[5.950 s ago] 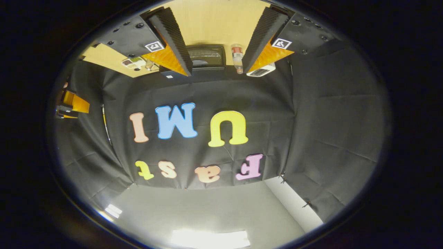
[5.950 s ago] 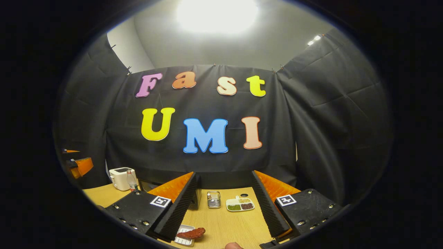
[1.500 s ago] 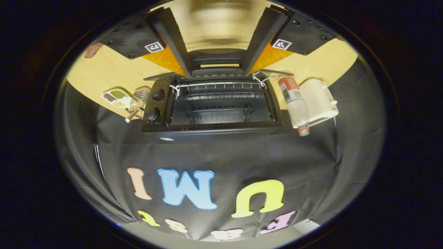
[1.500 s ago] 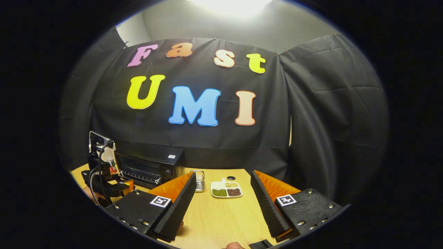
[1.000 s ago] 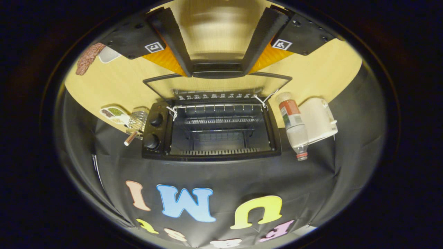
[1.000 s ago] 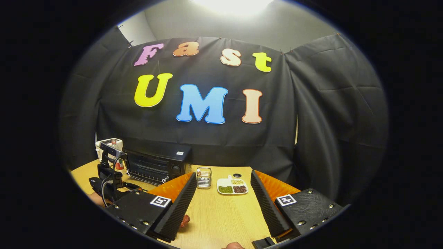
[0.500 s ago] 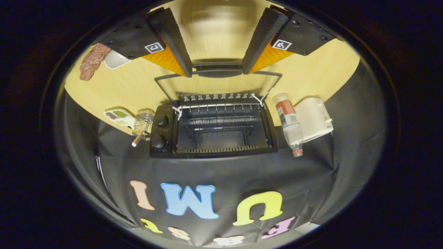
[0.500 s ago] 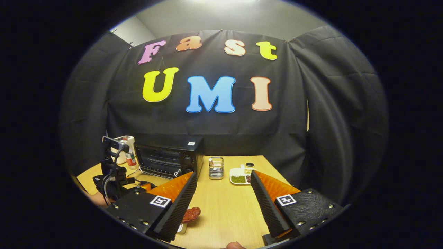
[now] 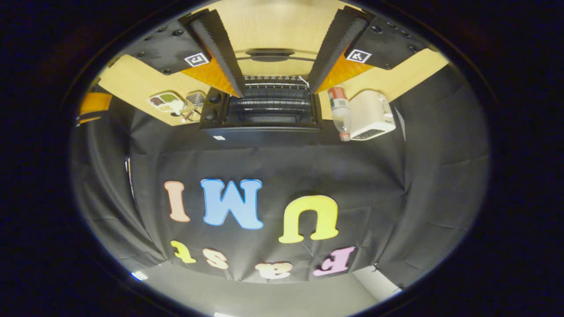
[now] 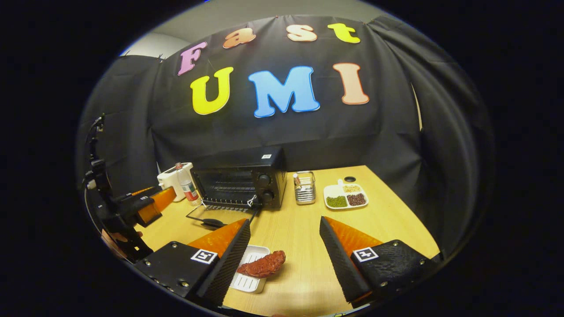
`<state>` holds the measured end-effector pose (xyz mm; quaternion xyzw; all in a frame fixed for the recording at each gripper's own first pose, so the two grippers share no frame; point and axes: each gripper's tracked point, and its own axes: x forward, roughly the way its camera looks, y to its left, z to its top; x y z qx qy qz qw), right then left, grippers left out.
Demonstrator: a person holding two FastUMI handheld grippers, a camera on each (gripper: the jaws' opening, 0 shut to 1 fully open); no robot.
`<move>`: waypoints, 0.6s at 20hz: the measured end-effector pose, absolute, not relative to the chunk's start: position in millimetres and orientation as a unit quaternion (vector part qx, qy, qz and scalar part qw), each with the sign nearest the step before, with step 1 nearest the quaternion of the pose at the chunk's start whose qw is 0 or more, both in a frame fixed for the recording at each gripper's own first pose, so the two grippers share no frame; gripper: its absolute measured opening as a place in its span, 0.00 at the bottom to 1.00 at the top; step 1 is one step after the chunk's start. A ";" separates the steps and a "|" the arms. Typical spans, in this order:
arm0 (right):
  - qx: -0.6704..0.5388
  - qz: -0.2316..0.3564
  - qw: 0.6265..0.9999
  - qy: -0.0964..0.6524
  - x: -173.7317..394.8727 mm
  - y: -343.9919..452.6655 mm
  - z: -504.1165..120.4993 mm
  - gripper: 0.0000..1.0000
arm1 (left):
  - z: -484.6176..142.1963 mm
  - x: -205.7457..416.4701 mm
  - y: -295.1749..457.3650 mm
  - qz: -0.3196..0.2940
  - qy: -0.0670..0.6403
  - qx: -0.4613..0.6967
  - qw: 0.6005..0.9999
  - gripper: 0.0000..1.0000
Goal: Open the electric oven with the left hand, put the food in, and close the electric oven.
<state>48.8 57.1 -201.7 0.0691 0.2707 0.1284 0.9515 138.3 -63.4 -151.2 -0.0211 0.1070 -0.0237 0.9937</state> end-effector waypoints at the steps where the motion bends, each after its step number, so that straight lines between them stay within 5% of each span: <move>1: 0.078 0.133 0.947 0.282 49.3 60.0 -207.4 0.97 | -142.1 134.7 -58.3 -0.019 0.100 -0.025 0.994 0.91; 3: 0.094 0.139 0.938 0.302 49.2 65.4 -218.6 0.98 | -128.9 126.7 -52.7 -0.020 0.092 -0.032 0.995 1.00; 12: 0.137 0.142 0.905 0.377 52.3 80.8 -272.6 0.98 | -92.2 109.0 -33.2 -0.013 0.062 -0.032 0.997 0.97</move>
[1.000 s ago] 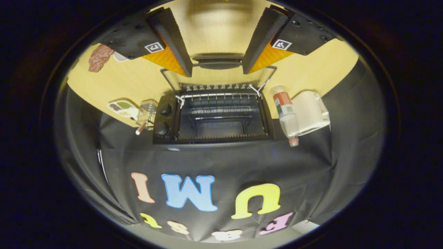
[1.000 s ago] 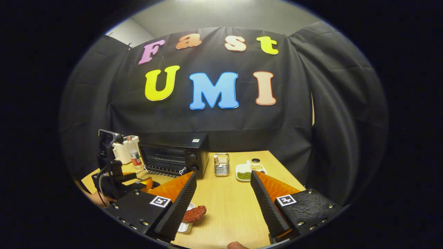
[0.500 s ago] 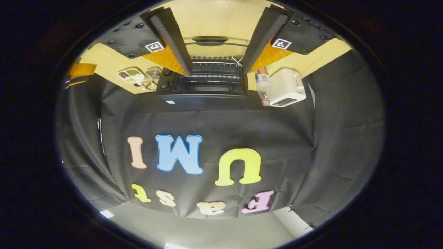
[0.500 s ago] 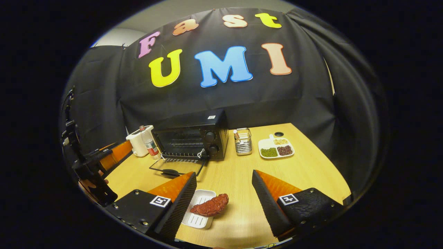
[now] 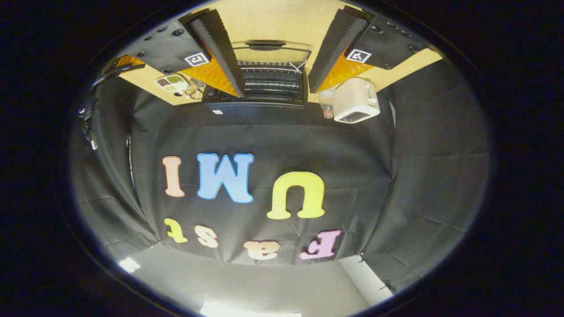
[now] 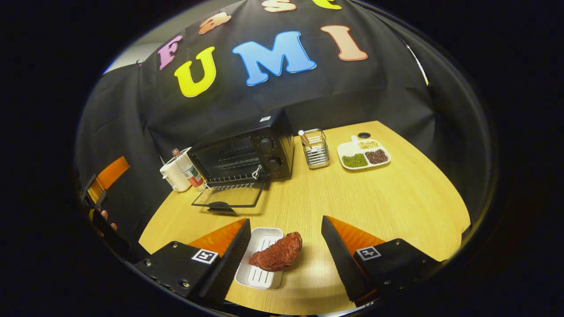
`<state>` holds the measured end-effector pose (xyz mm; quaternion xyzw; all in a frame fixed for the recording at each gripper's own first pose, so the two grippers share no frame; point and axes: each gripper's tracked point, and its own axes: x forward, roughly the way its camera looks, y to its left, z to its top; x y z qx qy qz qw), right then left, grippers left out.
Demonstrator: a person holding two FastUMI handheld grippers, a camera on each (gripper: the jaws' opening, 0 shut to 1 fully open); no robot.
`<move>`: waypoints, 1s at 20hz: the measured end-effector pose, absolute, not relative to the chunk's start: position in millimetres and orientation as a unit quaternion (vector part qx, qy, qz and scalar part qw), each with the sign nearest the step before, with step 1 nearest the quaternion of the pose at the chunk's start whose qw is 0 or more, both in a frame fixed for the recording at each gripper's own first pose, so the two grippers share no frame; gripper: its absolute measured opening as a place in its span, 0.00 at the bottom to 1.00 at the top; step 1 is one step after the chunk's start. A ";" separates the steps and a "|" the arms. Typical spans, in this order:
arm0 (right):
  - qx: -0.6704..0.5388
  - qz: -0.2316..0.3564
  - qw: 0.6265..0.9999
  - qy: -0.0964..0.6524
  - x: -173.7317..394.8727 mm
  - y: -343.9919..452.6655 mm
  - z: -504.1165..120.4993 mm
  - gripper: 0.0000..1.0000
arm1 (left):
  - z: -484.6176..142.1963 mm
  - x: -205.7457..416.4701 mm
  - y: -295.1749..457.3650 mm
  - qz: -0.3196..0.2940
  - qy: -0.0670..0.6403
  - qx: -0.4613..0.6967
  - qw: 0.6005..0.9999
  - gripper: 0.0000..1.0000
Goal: Open the electric oven with the left hand, put the food in, and close the electric oven.
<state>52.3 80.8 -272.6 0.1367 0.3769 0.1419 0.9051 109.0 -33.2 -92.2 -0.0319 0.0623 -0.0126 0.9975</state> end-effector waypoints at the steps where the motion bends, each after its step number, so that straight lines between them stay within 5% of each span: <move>1: 0.141 0.142 0.901 0.385 50.6 82.6 -278.7 0.98 | -89.8 106.2 -31.0 -0.013 0.062 -0.028 0.998 0.97; 13: 0.298 0.121 0.815 0.483 40.0 98.3 -336.6 0.94 | -85.5 86.5 -4.0 0.021 0.065 -0.006 0.998 0.97; 15: 0.314 0.109 0.807 0.487 41.2 97.0 -343.3 0.82 | -88.0 82.6 -1.3 0.027 0.068 -0.006 0.997 1.00; 16: 0.325 0.109 0.800 0.492 38.1 97.9 -342.5 0.67 | -89.4 80.8 -0.5 0.030 0.070 -0.006 0.997 1.00; 18: 0.345 0.115 0.785 0.501 35.6 102.6 -343.7 0.56 | -91.4 79.7 -0.9 0.033 0.074 -0.008 0.997 1.00; 19: 0.351 0.118 0.780 0.505 35.5 104.8 -343.9 0.66 | -92.2 77.9 -2.5 0.034 0.074 -0.008 0.997 1.00; 20: 0.355 0.123 0.775 0.508 35.0 104.9 -344.1 0.56 | -92.8 77.4 -3.0 0.035 0.074 -0.006 0.997 0.98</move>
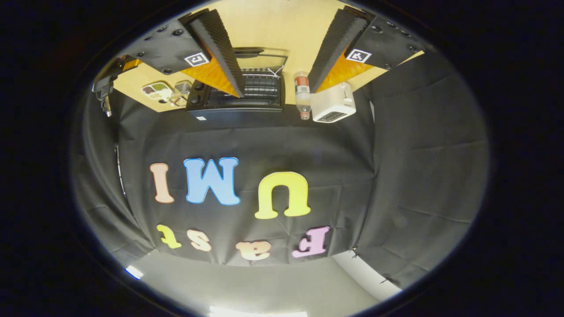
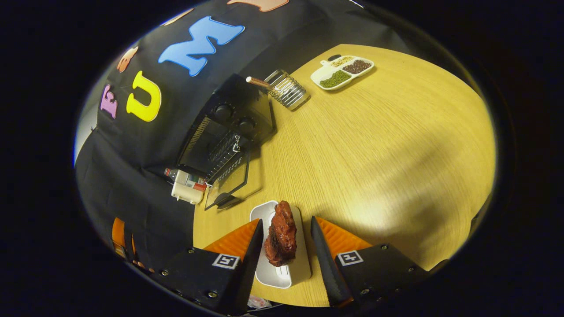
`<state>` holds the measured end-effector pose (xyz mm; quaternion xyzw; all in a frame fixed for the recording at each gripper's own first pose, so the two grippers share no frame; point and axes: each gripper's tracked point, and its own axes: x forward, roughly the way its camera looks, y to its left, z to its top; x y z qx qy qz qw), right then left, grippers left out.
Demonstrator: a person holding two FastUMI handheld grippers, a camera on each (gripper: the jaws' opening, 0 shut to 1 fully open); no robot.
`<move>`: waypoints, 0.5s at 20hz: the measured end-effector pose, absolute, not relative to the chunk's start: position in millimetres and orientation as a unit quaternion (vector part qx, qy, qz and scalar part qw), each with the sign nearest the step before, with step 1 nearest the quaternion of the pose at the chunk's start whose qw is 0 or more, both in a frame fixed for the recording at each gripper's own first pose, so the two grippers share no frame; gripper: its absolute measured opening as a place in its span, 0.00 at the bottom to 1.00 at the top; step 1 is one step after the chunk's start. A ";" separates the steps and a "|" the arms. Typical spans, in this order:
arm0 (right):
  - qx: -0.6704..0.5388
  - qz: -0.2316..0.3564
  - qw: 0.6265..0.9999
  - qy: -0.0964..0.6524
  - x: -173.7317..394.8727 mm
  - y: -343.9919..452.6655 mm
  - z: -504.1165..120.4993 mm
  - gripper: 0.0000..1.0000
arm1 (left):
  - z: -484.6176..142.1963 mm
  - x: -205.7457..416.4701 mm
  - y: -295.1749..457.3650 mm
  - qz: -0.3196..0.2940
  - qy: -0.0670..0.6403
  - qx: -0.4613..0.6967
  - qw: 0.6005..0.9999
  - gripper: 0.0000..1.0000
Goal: Open the electric oven with the left hand, put the food in, and close the electric oven.
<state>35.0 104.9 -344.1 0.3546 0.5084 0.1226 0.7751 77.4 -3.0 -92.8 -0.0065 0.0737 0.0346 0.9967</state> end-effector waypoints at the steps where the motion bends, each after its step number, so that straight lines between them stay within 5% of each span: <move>1: 0.363 0.113 0.776 0.504 38.0 108.5 -349.2 0.56 | -91.8 76.1 -3.8 0.036 0.072 -0.004 0.997 0.97; 2: 0.369 0.117 0.771 0.506 37.6 105.3 -341.7 0.31 | -90.1 75.2 -4.6 0.036 0.071 -0.002 0.997 0.97; 4: 0.375 0.128 0.763 0.510 37.6 107.0 -341.8 0.32 | -87.4 74.4 -6.8 0.038 0.067 -0.002 0.997 0.97; 7: 0.383 0.134 0.762 0.504 40.8 110.0 -332.3 0.12 | -82.2 69.3 -7.6 0.045 0.061 -0.001 0.997 0.97; 10: 0.366 0.142 0.776 0.494 45.2 106.1 -321.4 0.12 | -82.2 62.5 -10.3 0.051 0.059 0.000 0.997 1.00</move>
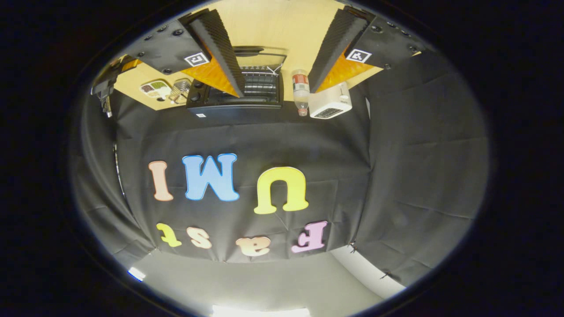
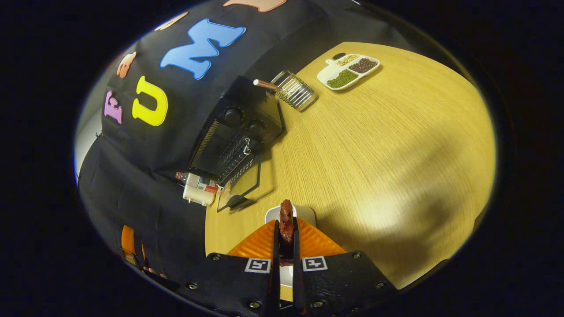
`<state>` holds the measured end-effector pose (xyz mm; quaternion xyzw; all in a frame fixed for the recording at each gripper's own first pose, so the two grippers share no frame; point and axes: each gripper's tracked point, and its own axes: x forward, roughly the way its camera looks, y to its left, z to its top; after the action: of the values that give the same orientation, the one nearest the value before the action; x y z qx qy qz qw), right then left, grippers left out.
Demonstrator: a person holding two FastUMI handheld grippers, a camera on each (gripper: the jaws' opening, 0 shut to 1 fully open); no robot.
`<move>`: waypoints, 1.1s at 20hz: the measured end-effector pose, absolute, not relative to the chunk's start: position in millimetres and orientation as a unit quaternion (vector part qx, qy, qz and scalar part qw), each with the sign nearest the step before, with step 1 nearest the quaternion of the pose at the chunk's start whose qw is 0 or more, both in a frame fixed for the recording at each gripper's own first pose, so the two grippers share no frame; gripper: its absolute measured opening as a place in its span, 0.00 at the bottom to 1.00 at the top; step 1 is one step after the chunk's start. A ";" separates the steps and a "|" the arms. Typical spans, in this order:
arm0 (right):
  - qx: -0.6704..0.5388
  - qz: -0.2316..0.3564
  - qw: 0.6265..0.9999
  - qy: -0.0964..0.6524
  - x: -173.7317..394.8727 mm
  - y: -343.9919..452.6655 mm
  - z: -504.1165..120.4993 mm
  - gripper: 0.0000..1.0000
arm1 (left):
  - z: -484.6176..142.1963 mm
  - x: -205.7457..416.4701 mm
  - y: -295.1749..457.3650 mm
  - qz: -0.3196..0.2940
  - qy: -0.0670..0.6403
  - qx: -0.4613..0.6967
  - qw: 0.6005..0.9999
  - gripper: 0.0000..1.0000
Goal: Open the electric oven with the left hand, put the food in, and close the electric oven.
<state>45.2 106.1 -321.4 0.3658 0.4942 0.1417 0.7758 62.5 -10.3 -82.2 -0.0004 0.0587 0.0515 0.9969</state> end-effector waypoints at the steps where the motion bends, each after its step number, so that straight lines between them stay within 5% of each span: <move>1: 0.360 0.145 0.780 0.491 47.9 104.8 -316.0 0.12 | -81.6 60.2 -10.6 0.054 0.058 0.001 0.997 0.97; 19: 0.418 0.186 0.788 0.413 159.5 214.7 -241.7 0.12 | -95.6 136.7 37.9 0.043 0.059 -0.010 0.997 1.00; 22: 0.417 0.181 0.794 0.404 176.4 238.7 -245.0 0.12 | -103.6 152.0 59.3 0.049 0.067 -0.019 0.996 0.93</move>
<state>176.4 238.7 -245.0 0.4173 0.4035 0.1810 0.7939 152.0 59.3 -103.6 -0.0192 0.0667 0.0490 0.9964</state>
